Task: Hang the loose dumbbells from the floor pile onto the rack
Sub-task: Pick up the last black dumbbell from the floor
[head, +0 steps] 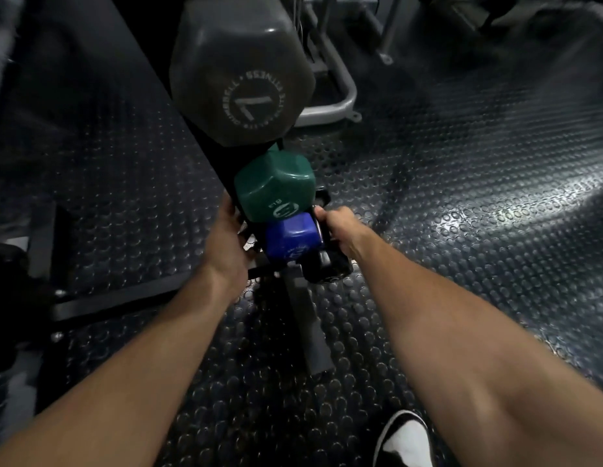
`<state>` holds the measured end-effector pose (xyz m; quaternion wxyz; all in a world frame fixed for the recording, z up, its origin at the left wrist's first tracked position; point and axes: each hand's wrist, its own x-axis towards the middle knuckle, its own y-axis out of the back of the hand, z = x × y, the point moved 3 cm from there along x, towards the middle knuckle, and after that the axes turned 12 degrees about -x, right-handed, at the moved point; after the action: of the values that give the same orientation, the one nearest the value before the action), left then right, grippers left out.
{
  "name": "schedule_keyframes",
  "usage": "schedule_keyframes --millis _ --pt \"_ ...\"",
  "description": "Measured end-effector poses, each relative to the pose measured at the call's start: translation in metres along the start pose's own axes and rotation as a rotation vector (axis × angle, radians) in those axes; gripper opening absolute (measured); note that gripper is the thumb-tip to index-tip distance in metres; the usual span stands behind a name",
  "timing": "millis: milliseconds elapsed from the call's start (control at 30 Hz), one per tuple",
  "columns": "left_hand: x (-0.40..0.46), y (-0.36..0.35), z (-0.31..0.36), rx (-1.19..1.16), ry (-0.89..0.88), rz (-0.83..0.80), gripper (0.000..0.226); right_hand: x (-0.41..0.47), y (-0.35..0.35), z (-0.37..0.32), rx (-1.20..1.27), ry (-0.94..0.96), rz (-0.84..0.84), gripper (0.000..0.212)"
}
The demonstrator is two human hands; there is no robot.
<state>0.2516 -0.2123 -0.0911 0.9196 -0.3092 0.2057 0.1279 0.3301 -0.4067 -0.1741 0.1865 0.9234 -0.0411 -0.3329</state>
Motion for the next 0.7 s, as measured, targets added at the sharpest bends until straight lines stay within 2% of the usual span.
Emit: schedule_keyframes --millis 167,233,400,600,700 --pt "0.002 0.003 0.000 0.039 0.008 -0.033 0.036 0.013 -0.010 -0.004 -0.026 -0.006 -0.006 0.029" --pt "0.003 0.002 0.000 0.045 0.017 -0.041 0.035 0.015 -0.013 -0.007 -0.052 0.007 -0.019 0.022" --pt "0.003 0.003 0.001 0.056 0.032 -0.060 0.037 0.015 -0.028 -0.006 -0.087 0.025 -0.105 0.020" --pt "0.000 0.005 0.009 0.089 0.044 -0.081 0.029 0.005 -0.015 -0.002 0.022 -0.048 -0.183 0.018" --pt "-0.003 0.002 0.012 0.100 0.055 -0.074 0.031 0.004 -0.014 0.005 0.073 -0.062 -0.229 0.033"
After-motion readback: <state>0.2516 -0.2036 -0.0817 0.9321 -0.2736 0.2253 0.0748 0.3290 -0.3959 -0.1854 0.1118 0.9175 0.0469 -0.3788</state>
